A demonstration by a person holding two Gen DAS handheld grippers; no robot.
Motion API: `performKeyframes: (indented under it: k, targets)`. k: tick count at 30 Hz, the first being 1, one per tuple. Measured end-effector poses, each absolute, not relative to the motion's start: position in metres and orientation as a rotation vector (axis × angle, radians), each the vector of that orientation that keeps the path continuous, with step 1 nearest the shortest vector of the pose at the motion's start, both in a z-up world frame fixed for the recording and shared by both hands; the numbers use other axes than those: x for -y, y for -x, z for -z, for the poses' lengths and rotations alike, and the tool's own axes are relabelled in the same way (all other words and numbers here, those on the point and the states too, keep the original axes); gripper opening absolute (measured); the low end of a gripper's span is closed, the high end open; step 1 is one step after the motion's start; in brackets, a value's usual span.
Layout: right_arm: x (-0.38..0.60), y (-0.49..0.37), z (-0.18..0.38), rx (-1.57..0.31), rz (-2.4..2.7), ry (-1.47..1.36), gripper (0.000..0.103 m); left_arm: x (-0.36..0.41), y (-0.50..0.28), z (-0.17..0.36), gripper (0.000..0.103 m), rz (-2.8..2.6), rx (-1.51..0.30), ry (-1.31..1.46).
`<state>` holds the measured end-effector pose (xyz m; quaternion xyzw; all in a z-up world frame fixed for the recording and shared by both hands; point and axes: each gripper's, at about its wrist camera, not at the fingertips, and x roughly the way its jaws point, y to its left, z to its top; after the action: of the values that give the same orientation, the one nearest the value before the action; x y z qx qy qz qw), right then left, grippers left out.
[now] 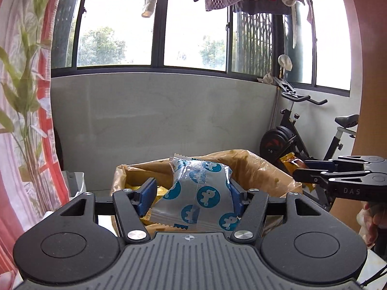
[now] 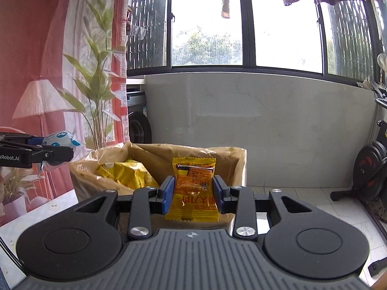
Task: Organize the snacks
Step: 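Carry the yellow packet and blue-dotted bag to the floor box and open both tools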
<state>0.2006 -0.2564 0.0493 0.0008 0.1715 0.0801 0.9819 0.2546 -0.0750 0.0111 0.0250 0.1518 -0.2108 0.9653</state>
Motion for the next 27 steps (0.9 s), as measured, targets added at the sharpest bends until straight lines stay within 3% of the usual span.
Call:
performKeyframes:
  k: [11, 15, 19, 27]
  targets:
    - [0.246, -0.284, -0.013, -0.496, -0.111, 0.094, 0.036, 0.141, -0.353, 0.021, 0.065, 0.397, -0.483, -0.004]
    - [0.25, -0.291, -0.004, -0.529, -0.106, 0.063, 0.037, 0.151, -0.363, 0.025, 0.066, 0.439, -0.468, -0.019]
    - [0.252, -0.29, -0.003, -0.537, -0.111, 0.066, 0.039, 0.157, -0.364, 0.027, 0.076, 0.449, -0.465, -0.032]
    - [0.259, -0.269, -0.015, -0.504, -0.112, -0.012, 0.046, 0.128, -0.343, 0.024, 0.081, 0.415, -0.482, -0.023]
